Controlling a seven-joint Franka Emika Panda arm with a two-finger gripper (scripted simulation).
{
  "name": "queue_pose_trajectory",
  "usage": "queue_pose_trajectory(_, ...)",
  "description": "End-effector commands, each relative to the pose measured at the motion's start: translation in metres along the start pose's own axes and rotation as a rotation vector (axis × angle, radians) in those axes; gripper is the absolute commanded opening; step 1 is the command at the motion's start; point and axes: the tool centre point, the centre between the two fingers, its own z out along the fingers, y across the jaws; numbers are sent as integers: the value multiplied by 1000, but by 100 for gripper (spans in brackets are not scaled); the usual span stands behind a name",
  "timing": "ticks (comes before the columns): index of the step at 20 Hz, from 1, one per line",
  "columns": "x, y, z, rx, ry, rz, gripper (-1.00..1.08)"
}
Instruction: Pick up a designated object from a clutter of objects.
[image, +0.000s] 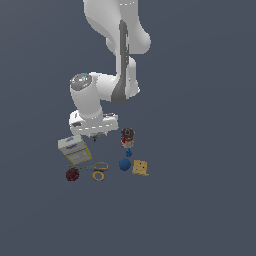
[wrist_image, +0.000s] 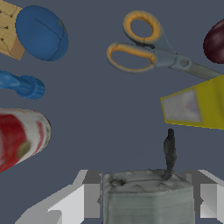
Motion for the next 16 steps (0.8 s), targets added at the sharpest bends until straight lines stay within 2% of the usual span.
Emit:
queue_pose_trajectory(1, 10, 6, -21, -1, 0, 0, -100)
queue_pose_trajectory(16, 71, 42, -148, -1, -1, 0, -100)
